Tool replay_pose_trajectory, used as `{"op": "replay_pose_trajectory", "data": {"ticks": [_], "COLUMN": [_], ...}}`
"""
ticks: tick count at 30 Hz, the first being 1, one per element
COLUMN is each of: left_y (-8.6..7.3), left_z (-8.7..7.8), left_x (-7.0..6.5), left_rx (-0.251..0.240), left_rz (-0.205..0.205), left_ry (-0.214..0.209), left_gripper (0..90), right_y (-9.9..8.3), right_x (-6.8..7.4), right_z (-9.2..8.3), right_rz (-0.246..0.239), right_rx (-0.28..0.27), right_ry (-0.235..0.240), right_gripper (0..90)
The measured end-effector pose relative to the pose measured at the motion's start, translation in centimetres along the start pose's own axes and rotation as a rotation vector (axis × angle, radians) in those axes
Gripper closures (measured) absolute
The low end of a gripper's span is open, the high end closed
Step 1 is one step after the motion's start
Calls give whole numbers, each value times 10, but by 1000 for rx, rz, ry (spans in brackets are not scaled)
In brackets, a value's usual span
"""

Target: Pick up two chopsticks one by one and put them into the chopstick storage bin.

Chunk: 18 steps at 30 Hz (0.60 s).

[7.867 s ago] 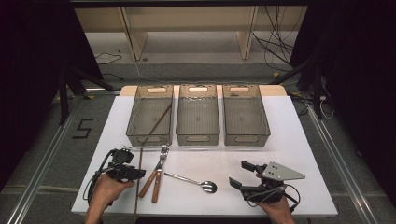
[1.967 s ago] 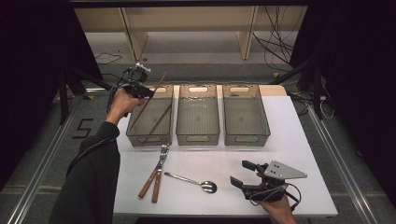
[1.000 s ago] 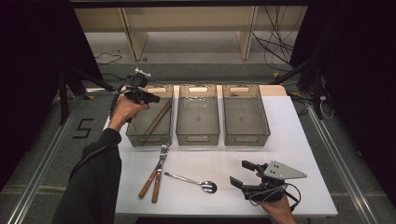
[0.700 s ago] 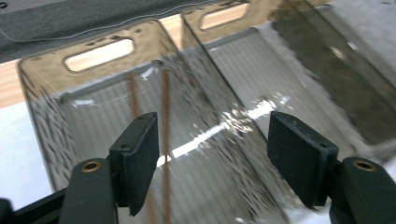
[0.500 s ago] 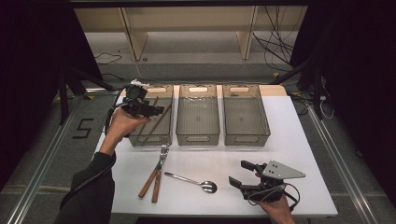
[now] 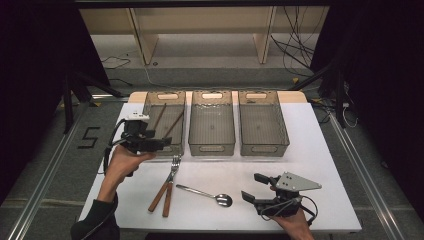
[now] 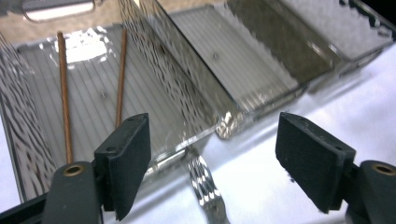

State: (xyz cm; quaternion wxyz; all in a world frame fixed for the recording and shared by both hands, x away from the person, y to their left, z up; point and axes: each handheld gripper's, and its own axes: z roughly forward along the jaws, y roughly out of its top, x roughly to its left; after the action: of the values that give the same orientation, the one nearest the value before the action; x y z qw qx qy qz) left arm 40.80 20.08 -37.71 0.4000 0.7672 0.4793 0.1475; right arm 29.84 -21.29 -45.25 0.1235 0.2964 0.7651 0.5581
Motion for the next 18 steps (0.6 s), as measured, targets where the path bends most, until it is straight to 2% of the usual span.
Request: {"op": "replay_pose_trajectory", "data": {"ticks": [2, 5, 9, 11, 18], "left_y": [-6, -16, -31, -37, -54], "left_z": [-2, -7, -10, -11, -20], "left_x": [0, 2, 5, 6, 4], "left_rx": [6, -16, -41, -38, -122], "left_rz": [0, -19, -40, -32, -19], "left_ry": [-4, -19, -12, -11, -10], "left_gripper": [259, 254, 249, 247, 244], "right_y": [0, 1, 4, 7, 19], "right_x": [1, 1, 2, 3, 9], "right_z": [1, 1, 5, 9, 26], "right_rz": [2, -3, -7, -16, -59], "right_rx": [5, 12, 28, 47, 121], "right_ry": [2, 2, 8, 15, 49], "right_gripper": [264, 264, 265, 265, 271]}}
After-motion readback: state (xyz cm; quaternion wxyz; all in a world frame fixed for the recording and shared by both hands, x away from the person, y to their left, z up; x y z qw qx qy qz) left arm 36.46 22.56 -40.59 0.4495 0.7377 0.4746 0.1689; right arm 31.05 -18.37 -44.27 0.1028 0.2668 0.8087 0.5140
